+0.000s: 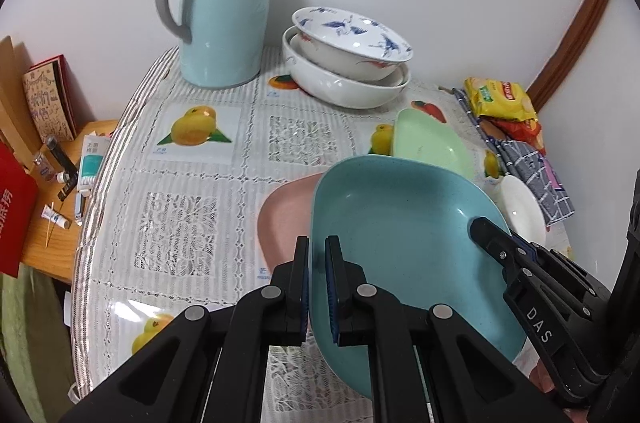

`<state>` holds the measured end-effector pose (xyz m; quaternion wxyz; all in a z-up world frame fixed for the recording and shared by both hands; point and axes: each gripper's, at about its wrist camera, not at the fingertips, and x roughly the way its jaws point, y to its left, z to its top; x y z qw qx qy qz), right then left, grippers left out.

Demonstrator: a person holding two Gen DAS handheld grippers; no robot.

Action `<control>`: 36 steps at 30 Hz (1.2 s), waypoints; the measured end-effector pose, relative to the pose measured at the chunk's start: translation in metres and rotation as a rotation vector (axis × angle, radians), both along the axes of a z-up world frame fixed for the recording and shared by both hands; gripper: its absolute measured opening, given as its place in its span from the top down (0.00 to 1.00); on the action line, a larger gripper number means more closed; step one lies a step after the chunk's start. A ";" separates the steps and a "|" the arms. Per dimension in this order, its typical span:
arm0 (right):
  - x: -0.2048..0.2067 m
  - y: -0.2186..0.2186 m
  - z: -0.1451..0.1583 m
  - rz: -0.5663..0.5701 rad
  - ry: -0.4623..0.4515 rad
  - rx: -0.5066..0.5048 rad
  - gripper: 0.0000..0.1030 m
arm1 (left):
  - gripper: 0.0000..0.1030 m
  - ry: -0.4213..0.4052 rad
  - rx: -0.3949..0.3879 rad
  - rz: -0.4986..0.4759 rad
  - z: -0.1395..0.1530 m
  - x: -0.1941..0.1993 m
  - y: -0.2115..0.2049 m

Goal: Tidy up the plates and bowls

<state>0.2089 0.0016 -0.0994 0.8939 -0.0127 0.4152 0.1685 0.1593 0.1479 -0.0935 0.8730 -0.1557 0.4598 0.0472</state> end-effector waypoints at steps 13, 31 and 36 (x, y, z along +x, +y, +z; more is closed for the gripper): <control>0.024 0.022 -0.041 0.072 0.065 -0.056 0.93 | 0.92 0.081 -0.038 0.049 -0.046 0.010 0.015; 0.063 0.039 -0.058 0.178 0.033 -0.102 0.91 | 0.92 0.089 -0.032 0.049 -0.062 0.021 0.014; 0.066 0.045 -0.061 0.210 0.042 -0.111 0.85 | 0.91 0.087 -0.016 0.049 -0.058 0.018 0.013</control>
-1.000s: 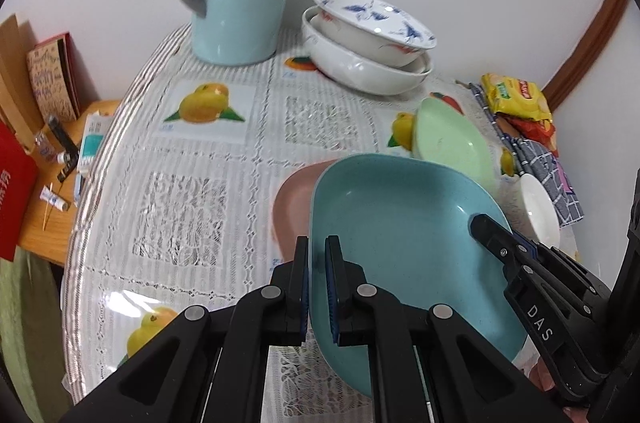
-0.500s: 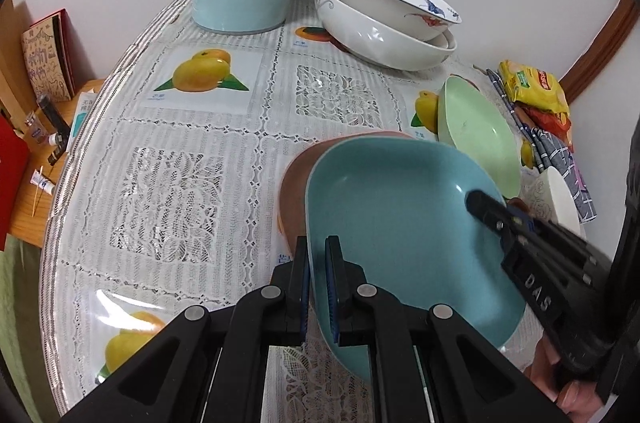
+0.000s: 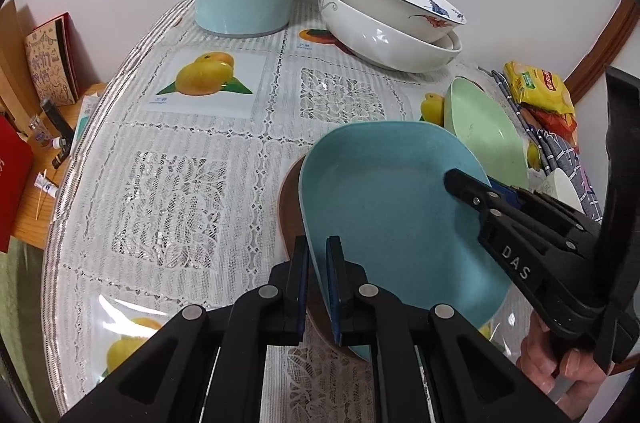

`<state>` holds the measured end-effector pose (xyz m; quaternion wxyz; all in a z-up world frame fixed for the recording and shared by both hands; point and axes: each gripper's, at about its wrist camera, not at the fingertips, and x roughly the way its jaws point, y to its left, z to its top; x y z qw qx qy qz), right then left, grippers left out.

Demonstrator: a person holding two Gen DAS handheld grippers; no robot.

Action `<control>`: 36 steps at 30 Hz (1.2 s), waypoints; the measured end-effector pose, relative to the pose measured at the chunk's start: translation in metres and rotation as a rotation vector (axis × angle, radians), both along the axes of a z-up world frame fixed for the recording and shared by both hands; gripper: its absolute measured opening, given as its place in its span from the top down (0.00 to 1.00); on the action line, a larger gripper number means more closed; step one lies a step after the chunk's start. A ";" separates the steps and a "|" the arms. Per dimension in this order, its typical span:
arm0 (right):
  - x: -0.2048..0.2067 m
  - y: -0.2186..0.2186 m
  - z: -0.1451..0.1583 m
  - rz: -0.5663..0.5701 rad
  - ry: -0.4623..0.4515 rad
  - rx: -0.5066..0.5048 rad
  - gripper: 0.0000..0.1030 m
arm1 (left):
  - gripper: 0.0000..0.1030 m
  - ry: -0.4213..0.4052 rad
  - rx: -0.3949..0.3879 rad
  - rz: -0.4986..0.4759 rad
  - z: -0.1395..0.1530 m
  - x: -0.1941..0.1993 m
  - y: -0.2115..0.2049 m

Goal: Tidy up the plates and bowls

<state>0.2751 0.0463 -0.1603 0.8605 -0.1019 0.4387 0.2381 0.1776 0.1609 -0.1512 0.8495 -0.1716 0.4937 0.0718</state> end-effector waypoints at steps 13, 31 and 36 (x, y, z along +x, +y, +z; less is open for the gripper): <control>-0.031 -0.011 0.033 -0.027 -0.097 0.024 0.52 | 0.51 -0.057 0.054 -0.026 0.030 -0.031 -0.010; -0.128 -0.099 0.095 -0.216 -0.203 0.027 0.44 | 0.51 -0.243 0.117 -0.113 0.100 -0.074 -0.069; -0.142 -0.129 0.106 -0.272 -0.218 0.076 0.44 | 0.51 -0.289 0.147 -0.137 0.115 -0.081 -0.091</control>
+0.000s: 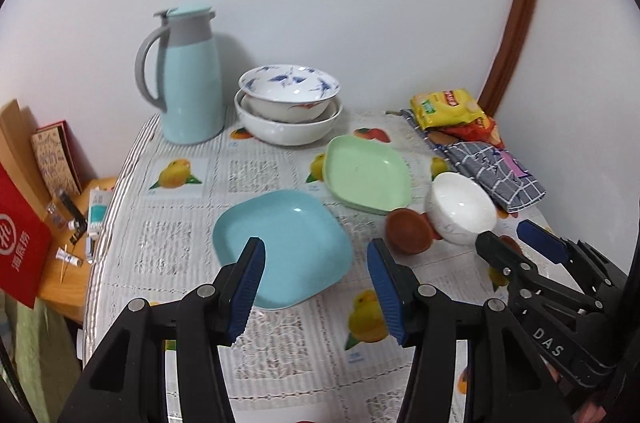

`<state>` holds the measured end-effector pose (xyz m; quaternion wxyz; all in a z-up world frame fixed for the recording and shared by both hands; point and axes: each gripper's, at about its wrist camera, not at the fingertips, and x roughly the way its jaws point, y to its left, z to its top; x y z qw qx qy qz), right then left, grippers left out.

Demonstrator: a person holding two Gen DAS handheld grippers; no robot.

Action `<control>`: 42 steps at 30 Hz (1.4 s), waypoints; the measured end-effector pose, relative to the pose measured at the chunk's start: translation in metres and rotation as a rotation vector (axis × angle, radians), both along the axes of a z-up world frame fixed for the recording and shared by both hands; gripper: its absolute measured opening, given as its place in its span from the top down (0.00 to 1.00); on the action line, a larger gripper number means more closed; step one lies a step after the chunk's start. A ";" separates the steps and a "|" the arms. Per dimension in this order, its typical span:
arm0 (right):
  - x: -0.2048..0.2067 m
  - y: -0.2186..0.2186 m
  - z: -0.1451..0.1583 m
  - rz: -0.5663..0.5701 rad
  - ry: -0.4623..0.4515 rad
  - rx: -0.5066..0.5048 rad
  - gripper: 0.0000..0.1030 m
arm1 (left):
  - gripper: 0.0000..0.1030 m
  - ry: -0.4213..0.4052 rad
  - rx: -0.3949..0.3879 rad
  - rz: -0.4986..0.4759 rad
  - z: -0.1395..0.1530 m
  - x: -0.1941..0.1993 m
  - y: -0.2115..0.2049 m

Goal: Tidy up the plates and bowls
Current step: 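Open the right tool and move it to the light-green plate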

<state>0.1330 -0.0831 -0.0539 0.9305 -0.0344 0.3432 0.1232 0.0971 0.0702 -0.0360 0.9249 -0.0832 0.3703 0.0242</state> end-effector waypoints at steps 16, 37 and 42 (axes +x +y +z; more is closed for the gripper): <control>0.030 -0.028 0.011 0.001 0.053 0.019 0.44 | 0.51 0.070 -0.001 0.022 0.002 0.031 -0.003; 0.172 -0.014 -0.008 -0.010 0.067 0.018 0.44 | 0.51 0.137 0.040 0.039 -0.031 0.166 -0.005; 0.195 -0.006 -0.022 0.006 0.087 0.003 0.44 | 0.51 0.161 0.036 0.034 -0.044 0.193 -0.006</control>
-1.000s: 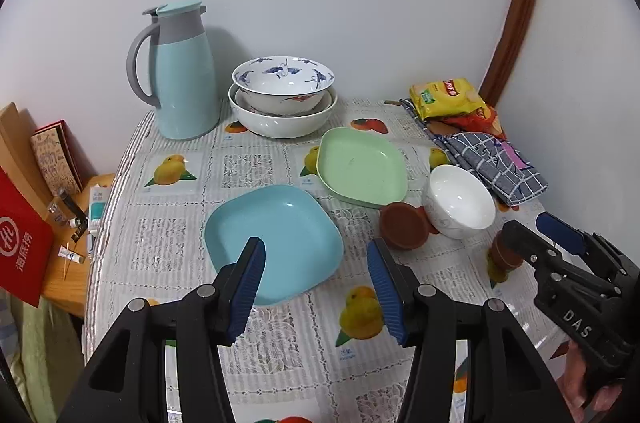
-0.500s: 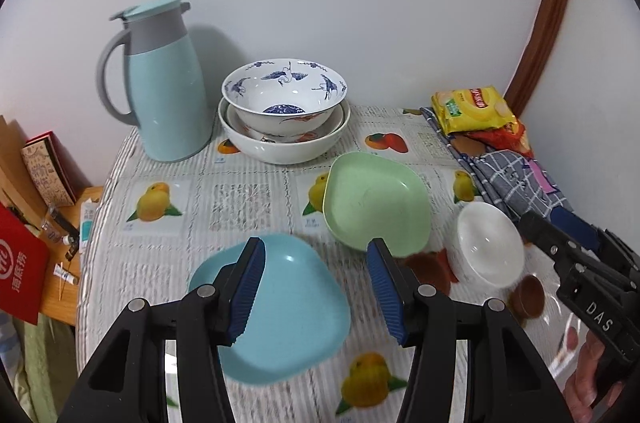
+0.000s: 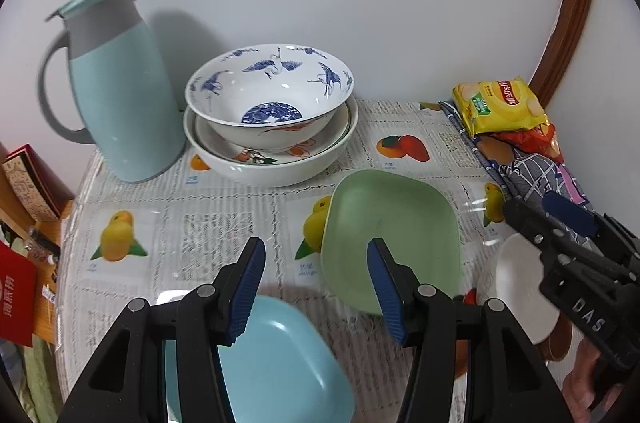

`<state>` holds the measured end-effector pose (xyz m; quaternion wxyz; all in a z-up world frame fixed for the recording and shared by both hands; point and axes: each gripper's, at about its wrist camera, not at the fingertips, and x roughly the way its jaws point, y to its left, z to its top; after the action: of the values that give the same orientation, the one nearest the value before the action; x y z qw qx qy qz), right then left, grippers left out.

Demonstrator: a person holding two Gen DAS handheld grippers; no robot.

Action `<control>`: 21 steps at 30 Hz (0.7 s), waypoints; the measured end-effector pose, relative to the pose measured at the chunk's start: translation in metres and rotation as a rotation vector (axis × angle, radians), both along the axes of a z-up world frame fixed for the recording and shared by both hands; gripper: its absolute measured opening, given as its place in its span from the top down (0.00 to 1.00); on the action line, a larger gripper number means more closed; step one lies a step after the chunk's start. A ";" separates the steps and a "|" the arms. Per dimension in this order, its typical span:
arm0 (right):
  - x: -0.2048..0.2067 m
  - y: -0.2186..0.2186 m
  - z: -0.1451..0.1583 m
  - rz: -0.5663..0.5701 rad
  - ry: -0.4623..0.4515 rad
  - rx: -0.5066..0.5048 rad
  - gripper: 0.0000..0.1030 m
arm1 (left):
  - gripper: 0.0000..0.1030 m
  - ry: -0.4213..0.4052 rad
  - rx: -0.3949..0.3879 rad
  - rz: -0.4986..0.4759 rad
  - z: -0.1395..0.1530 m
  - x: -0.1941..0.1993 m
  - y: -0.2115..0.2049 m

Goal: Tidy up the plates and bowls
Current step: 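Open the right tool and move it to the light-green plate, then close the right tool on the light-green plate rim and lift it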

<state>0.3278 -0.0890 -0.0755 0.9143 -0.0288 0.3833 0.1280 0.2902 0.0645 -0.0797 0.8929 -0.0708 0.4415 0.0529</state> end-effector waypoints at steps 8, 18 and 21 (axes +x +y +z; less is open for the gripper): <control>0.029 0.003 -0.028 0.005 0.064 0.003 0.44 | 0.51 0.041 -0.008 -0.028 -0.024 0.031 -0.005; 0.049 0.010 -0.051 0.018 0.152 0.000 0.45 | 0.51 0.101 -0.054 -0.054 -0.052 0.051 -0.003; 0.051 0.014 -0.057 0.013 0.165 -0.027 0.50 | 0.51 0.124 -0.053 -0.057 -0.059 0.054 -0.001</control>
<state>0.3793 -0.0752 -0.1329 0.8782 -0.0328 0.4589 0.1309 0.3439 0.0636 -0.1384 0.8628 -0.0785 0.4989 0.0200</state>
